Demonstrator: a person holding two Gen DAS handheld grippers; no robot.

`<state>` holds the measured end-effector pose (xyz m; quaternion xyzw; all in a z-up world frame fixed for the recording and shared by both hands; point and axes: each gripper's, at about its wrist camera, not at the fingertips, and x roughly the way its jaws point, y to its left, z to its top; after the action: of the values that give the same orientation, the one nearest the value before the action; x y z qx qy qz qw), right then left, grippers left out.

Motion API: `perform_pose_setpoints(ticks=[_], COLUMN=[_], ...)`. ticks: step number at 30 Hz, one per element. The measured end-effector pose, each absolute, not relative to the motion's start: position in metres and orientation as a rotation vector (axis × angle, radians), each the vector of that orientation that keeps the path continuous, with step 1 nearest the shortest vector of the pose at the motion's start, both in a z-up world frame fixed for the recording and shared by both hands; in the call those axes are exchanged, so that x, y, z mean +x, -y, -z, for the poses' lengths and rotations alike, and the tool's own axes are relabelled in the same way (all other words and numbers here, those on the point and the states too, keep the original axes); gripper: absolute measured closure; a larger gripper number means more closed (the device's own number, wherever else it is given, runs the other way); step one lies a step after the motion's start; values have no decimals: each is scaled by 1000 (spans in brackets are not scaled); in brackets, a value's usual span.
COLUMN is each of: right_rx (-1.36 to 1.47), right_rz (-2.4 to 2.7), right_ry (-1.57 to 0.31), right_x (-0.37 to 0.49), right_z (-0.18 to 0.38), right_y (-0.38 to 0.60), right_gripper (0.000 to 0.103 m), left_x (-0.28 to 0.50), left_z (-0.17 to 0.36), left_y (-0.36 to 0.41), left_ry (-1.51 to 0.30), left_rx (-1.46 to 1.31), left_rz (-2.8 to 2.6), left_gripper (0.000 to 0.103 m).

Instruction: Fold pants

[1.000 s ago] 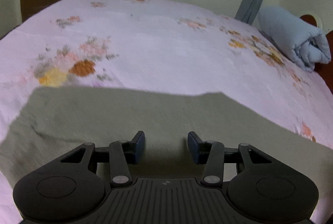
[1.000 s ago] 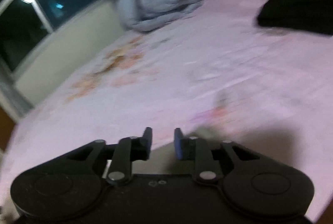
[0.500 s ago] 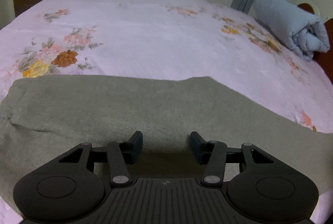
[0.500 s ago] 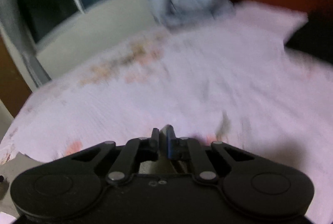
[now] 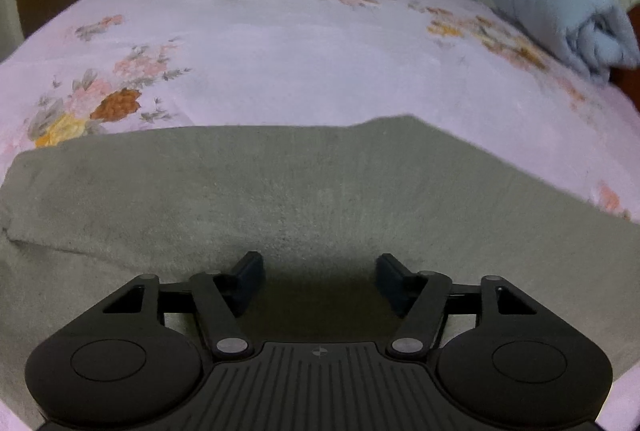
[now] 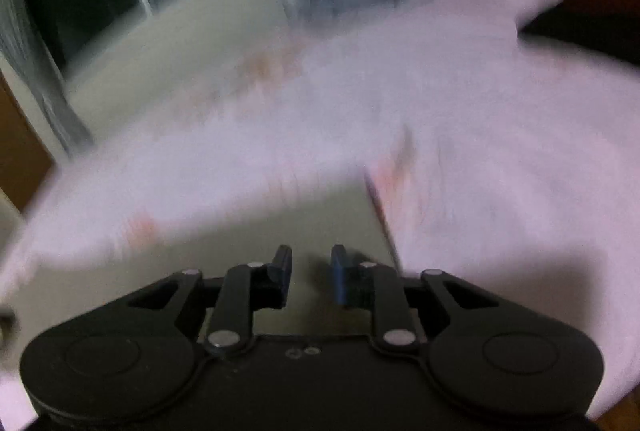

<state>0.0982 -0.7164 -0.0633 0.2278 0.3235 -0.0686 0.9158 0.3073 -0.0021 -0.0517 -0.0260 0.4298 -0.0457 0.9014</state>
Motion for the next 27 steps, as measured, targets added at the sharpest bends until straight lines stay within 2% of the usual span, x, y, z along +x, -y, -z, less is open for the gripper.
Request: perform_pose_setpoints(ticks=[1,3,6,10,15,21,27], right_rx=[513,462,348,336,369,359,319], right_rz=[163,190,90,-209,-517,-652,-712], right_ry=[-645,-587,-535,-586,-686,-800,-873], right_x=[95,92,107,176,263,360,401], right_z=[59,37,5,-16,-25,-1,16], right_y=[720,709,669,591,486,394,325], right_gripper=[103,89,85,82,81,81,81], left_x=[306,300,312,311,263,218,222], left_z=[49,38,29,16,10,14,36], left_y=[3,5,23,25,-49,-154,-179], left_ry=[-885,-826,-810,-756,-711,-716,-749], left_rx=[-44,-44,15,-31,-29,-140,-341], left_rz=[85,82,85,14,-171,-443,-388], left_gripper=[38,38,38,37,35,33,33])
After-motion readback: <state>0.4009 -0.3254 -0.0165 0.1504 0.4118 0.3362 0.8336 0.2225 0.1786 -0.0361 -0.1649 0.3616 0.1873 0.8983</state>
